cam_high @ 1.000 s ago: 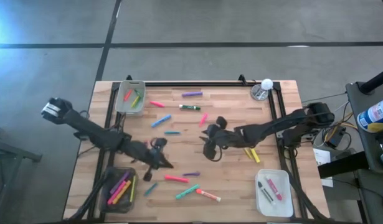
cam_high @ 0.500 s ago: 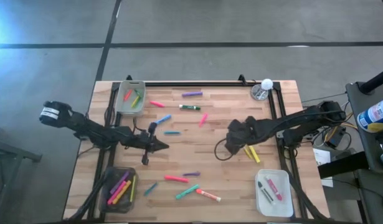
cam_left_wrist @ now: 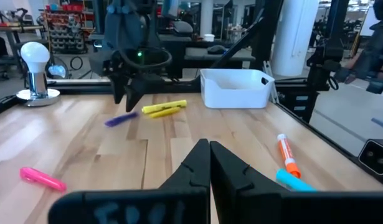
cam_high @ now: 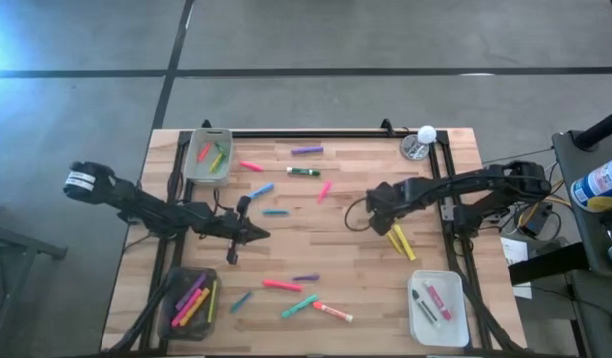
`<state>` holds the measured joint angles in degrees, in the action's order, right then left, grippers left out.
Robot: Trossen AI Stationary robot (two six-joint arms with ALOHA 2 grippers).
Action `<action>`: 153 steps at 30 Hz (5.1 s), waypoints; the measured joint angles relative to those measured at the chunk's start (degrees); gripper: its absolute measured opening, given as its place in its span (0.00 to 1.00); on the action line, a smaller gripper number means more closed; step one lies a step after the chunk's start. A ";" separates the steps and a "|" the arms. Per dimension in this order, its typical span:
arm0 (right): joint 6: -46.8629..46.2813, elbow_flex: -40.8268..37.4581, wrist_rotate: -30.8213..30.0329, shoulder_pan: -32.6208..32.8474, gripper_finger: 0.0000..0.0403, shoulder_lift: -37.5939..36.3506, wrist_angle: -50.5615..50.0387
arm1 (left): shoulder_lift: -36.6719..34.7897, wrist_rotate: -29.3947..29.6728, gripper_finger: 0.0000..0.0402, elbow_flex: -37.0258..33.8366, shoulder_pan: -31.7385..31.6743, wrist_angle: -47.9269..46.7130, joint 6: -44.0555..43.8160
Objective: Pick & Place Markers
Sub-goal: Put the right violet pen into the gray bin, then put the orange marker pen into the white bin
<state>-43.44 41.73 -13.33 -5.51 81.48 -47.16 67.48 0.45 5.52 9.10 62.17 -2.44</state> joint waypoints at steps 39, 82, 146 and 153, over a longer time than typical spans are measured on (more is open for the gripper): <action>20.10 -8.23 2.71 10.63 0.02 -1.20 61.43 | 4.45 0.71 0.29 11.32 0.02 -1.70 -2.42; 19.06 -7.33 6.23 4.41 0.09 4.45 56.72 | 6.67 10.98 0.29 11.10 0.02 -5.10 -4.17; 34.47 1.03 -1.93 13.84 0.34 19.93 113.35 | -17.91 42.26 0.07 44.54 -11.70 -119.78 -34.20; 34.49 -0.94 -1.87 13.88 0.28 17.61 113.33 | -13.09 32.15 0.07 43.08 -32.90 -115.11 -24.32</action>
<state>-8.95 40.80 -15.20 8.37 99.09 66.16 54.39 32.60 48.60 -23.79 -52.94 -26.76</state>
